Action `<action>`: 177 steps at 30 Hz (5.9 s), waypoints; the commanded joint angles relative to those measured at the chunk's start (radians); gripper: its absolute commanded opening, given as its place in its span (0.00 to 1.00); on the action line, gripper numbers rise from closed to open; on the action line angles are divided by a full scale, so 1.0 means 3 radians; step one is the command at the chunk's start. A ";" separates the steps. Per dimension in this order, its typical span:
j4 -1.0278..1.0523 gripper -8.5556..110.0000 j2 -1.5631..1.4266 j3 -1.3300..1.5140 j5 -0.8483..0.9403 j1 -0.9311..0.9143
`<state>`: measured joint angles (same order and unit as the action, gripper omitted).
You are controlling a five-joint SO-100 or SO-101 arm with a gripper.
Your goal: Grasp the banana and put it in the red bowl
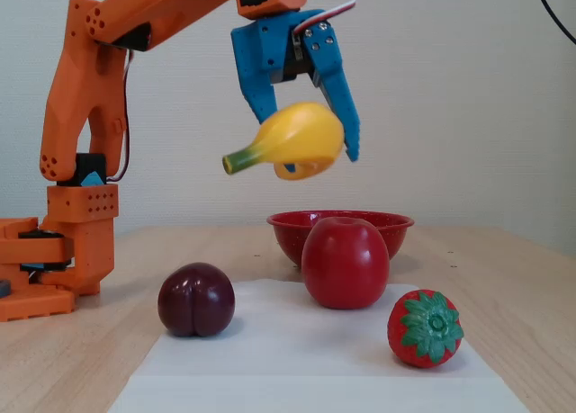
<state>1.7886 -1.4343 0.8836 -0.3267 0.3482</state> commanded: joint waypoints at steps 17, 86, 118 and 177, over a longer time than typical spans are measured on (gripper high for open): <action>-0.0153 0.08 -0.1539 0.0537 0.1161 -0.1953; -0.0537 0.08 -0.1861 0.0946 0.1360 -0.2091; -0.3896 0.07 -0.5262 0.6315 0.1447 -0.1386; -0.2894 0.08 -0.6192 0.7522 0.1902 -0.1355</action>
<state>0.9158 -3.2812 3.1247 0.2286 -0.0644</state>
